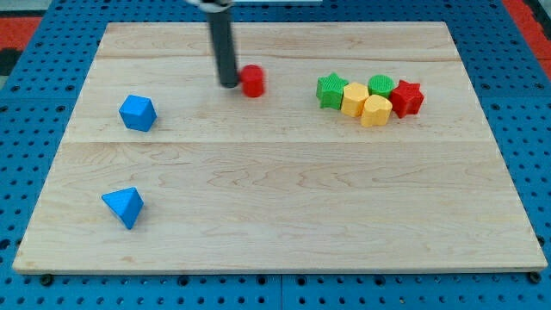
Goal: Move blue cube towards right side of the board
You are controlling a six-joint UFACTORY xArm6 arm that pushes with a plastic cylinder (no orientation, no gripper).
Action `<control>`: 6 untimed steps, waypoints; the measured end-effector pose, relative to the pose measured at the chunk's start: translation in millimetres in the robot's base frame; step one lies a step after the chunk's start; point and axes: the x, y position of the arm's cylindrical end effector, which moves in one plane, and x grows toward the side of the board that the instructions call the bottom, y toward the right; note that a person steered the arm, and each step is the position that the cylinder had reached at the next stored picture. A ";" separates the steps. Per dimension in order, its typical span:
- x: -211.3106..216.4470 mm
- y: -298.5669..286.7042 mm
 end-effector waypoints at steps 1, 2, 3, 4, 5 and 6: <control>-18.3 -7.2; -8.2 47.2; -3.8 92.9; 6.4 -36.5; -2.1 -155.9; 41.1 -247.2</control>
